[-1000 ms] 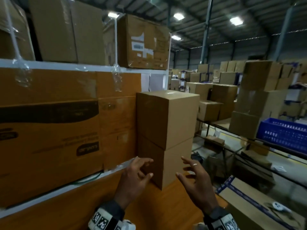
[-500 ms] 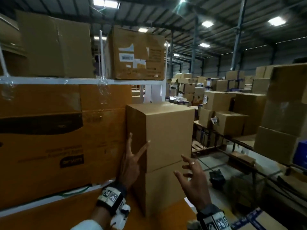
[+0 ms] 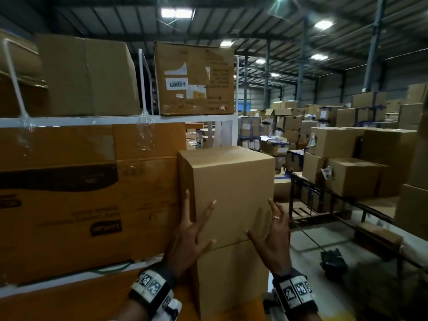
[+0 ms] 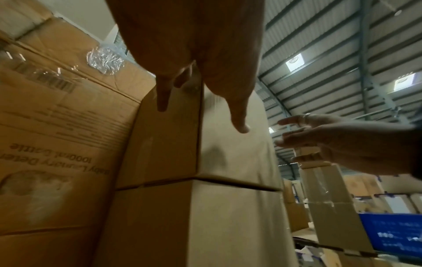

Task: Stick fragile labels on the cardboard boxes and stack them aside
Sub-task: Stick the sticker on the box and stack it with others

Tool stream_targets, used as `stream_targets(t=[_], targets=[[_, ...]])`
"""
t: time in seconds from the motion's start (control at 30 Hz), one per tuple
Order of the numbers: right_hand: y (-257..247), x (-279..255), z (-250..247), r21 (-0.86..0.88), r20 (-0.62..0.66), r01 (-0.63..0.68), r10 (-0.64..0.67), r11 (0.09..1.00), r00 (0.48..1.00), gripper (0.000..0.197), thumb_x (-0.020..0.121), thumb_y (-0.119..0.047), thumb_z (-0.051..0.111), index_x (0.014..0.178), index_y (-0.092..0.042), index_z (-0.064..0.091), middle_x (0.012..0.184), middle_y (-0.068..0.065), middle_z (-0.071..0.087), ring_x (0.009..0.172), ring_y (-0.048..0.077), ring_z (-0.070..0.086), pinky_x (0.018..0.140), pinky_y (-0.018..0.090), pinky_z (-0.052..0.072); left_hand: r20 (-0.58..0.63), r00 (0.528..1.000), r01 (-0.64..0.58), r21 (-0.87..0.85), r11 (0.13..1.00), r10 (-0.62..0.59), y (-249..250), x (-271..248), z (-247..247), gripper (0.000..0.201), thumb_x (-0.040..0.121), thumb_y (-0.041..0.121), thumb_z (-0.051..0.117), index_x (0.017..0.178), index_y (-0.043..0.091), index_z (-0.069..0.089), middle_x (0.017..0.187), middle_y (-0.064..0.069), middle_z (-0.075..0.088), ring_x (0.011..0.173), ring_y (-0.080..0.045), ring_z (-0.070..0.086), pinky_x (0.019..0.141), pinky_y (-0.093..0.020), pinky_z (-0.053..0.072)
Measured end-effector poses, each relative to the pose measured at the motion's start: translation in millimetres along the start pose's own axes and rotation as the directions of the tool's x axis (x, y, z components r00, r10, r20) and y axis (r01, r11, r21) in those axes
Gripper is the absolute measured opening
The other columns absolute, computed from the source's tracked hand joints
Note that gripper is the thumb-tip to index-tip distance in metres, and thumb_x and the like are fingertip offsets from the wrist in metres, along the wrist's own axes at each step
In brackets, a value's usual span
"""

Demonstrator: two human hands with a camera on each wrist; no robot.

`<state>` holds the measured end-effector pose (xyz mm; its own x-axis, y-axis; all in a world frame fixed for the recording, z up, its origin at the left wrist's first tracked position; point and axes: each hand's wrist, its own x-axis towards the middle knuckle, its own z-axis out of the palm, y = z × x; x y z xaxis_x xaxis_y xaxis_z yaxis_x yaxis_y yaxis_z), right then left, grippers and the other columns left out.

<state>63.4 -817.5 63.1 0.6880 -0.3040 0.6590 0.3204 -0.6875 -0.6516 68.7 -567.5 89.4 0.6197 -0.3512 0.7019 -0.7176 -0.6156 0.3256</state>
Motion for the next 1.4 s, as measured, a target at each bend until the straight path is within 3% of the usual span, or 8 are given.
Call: stream_targets(t=[0.13, 0.33, 0.5, 0.7, 0.9, 1.1, 1.27, 1.4], targets=[[16, 3, 4, -0.084, -0.038, 0.057, -0.060, 0.995, 0.997, 0.119, 0.064, -0.040, 0.094, 0.159, -0.027, 0.023, 0.164, 0.009, 0.017, 0.150, 0.034, 0.022, 0.116, 0.055, 0.028, -0.051, 0.998, -0.023, 0.131, 0.991, 0.030, -8, 5, 2, 0.102, 0.073, 0.011, 0.089, 0.154, 0.041, 0.036, 0.170, -0.014, -0.010, 0.149, -0.020, 0.017, 0.108, -0.021, 0.034], [19, 1, 4, 0.113, 0.070, 0.136, -0.144, 0.984, 0.987, 0.122, 0.067, -0.041, 0.093, 0.161, -0.041, 0.016, 0.170, 0.000, -0.002, 0.155, 0.017, 0.007, 0.117, 0.047, 0.021, -0.166, 0.986, 0.006, 0.010, 1.000, -0.004, -27, -26, 1, 0.090, 0.088, -0.008, 0.068, 0.152, 0.046, 0.038, 0.171, 0.002, -0.008, 0.157, -0.023, 0.014, 0.113, -0.014, 0.034], [10, -5, 11, 0.196, 0.215, 0.148, -0.190, 0.969, 0.958, 0.121, 0.071, -0.021, 0.092, 0.159, -0.051, 0.013, 0.167, -0.007, 0.000, 0.155, 0.023, 0.017, 0.124, 0.050, 0.025, -0.129, 0.989, 0.083, 0.027, 0.996, -0.079, -21, -34, -1, 0.097, 0.085, 0.009, 0.079, 0.155, 0.050, 0.025, 0.170, 0.010, -0.011, 0.157, -0.017, 0.013, 0.112, -0.010, 0.031], [-20, -30, 14, 0.047, 0.166, 0.152, -0.158, 0.987, 0.973, 0.125, 0.070, -0.022, 0.090, 0.158, -0.054, 0.008, 0.167, 0.001, 0.002, 0.151, 0.032, 0.018, 0.119, 0.061, 0.029, -0.202, 0.967, 0.175, 0.092, 0.980, -0.154, -11, -40, -18, 0.109, 0.074, 0.017, 0.088, 0.157, 0.047, 0.023, 0.171, 0.007, -0.008, 0.153, -0.029, 0.025, 0.105, -0.039, 0.051], [-69, -69, 6, 0.074, 0.120, 0.167, -0.175, 0.983, 0.977, 0.127, 0.066, -0.018, 0.094, 0.158, -0.052, 0.013, 0.164, 0.007, 0.010, 0.144, 0.022, 0.020, 0.114, 0.054, 0.027, -0.224, 0.967, 0.152, 0.138, 0.979, -0.119, -4, -68, -74, 0.104, 0.070, 0.022, 0.092, 0.155, 0.039, 0.035, 0.171, 0.003, 0.003, 0.147, -0.021, 0.034, 0.098, -0.027, 0.048], [-133, -109, 11, 0.140, 0.214, 0.139, -0.167, 0.980, 0.963, 0.134, 0.064, -0.015, 0.096, 0.155, -0.060, 0.009, 0.163, -0.005, 0.005, 0.152, 0.035, 0.018, 0.121, 0.055, 0.023, -0.226, 0.971, 0.123, 0.170, 0.978, -0.083, -2, -114, -154, 0.096, 0.070, 0.023, 0.093, 0.152, 0.035, 0.044, 0.171, 0.000, 0.010, 0.144, -0.027, 0.043, 0.101, -0.030, 0.049], [-197, -152, 28, 0.173, 0.288, 0.154, -0.200, 0.973, 0.937, 0.130, 0.066, -0.022, 0.095, 0.154, -0.061, 0.008, 0.162, -0.004, 0.006, 0.150, 0.037, 0.019, 0.120, 0.057, 0.024, -0.247, 0.964, 0.149, 0.193, 0.970, -0.099, -8, -172, -228, 0.090, 0.072, 0.023, 0.092, 0.149, 0.033, 0.048, 0.171, 0.001, 0.010, 0.146, -0.018, 0.040, 0.105, -0.019, 0.046], [-254, -199, 48, 0.194, 0.340, 0.208, -0.265, 0.959, 0.902, 0.126, 0.066, -0.024, 0.095, 0.157, -0.055, 0.013, 0.162, 0.001, 0.009, 0.150, 0.036, 0.020, 0.119, 0.059, 0.028, -0.243, 0.953, 0.230, 0.183, 0.956, -0.183, -18, -238, -286, 0.094, 0.070, 0.023, 0.093, 0.150, 0.039, 0.046, 0.171, 0.004, 0.007, 0.148, -0.023, 0.036, 0.103, -0.040, 0.054]])
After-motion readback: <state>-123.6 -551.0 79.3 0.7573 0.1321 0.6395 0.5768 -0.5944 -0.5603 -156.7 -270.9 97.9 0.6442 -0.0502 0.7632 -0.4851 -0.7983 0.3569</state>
